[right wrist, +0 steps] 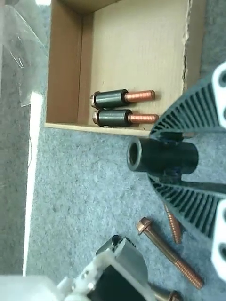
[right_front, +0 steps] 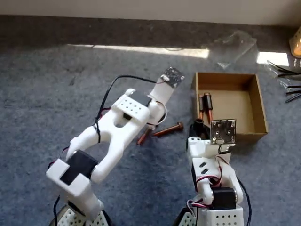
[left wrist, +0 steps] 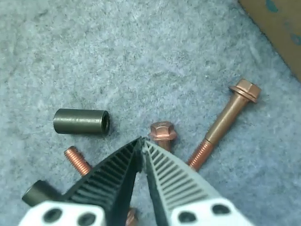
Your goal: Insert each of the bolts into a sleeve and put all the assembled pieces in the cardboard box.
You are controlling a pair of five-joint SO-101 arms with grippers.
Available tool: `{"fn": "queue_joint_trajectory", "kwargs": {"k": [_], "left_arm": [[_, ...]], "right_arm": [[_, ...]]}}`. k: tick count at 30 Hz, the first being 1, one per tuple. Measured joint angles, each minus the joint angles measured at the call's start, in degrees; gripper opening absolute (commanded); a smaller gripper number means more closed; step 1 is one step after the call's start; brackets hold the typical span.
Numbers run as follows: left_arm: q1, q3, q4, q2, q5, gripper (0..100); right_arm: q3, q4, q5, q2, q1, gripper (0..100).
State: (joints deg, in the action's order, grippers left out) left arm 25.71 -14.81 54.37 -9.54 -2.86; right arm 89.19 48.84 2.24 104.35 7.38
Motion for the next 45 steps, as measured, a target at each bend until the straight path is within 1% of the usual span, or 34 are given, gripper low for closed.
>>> {"fn": "queue_joint_trajectory", "kwargs": {"k": [2,6,8,11,22,33,39,45], "left_arm": [[0.0,5.5,4.6,-3.7,0.0,11],[0.0,15.3,14.0,-10.4,0.1,11],[0.0,19.4,17.2,-13.5,0.1,11],[0.0,23.6,19.9,-17.6,0.1,11],[0.3,29.4,20.7,-24.3,0.1,11],[0.2,29.7,20.7,-25.3,0.2,12],[-1.7,31.8,21.7,-25.5,6.8,12],[-2.8,33.8,25.0,-25.5,7.4,15]], "right_arm": [[0.0,0.0,0.0,0.0,0.0,0.3],[0.0,0.0,0.0,0.0,0.0,0.3],[0.0,0.0,0.0,0.0,0.0,0.3],[0.0,0.0,0.0,0.0,0.0,0.3],[0.0,0.0,0.0,0.0,0.0,0.3],[0.0,0.0,0.0,0.0,0.0,0.3],[0.0,0.0,0.0,0.0,0.0,0.3],[0.0,0.0,0.0,0.0,0.0,0.3]]}}
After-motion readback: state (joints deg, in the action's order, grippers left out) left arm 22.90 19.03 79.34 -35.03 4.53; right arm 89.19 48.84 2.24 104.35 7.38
